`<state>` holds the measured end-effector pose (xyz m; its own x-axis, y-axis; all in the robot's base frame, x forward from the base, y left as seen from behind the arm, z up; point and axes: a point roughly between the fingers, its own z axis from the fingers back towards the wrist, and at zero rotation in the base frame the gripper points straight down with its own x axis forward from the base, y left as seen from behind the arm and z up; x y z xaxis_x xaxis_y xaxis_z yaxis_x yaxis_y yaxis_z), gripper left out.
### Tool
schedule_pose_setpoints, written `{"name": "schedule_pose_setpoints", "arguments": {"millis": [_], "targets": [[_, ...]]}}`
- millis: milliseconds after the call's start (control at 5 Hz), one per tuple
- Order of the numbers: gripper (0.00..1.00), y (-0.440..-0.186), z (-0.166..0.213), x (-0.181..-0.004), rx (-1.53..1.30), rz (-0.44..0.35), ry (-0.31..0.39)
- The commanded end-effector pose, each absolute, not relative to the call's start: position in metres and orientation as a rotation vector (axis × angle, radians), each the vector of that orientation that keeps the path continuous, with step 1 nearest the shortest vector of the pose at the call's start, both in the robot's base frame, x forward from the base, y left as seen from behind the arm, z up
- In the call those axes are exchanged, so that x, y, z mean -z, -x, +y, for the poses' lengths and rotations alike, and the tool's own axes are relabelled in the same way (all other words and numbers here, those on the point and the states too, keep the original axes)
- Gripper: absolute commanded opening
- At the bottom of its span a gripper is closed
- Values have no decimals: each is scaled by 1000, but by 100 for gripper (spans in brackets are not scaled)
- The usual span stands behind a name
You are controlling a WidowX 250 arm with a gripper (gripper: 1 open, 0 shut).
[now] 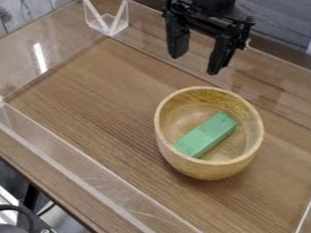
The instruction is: Remove the green block from inside the brown bowl and put it on the table
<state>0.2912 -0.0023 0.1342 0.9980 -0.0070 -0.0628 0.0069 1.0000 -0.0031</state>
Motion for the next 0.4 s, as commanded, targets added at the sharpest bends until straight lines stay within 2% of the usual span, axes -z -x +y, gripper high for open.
{"name": "schedule_pose_setpoints", "arguments": {"millis": [0, 200], "targets": [[100, -283, -9, -124, 33, 86, 5], [100, -272, -15, -105, 72, 112, 12]]}}
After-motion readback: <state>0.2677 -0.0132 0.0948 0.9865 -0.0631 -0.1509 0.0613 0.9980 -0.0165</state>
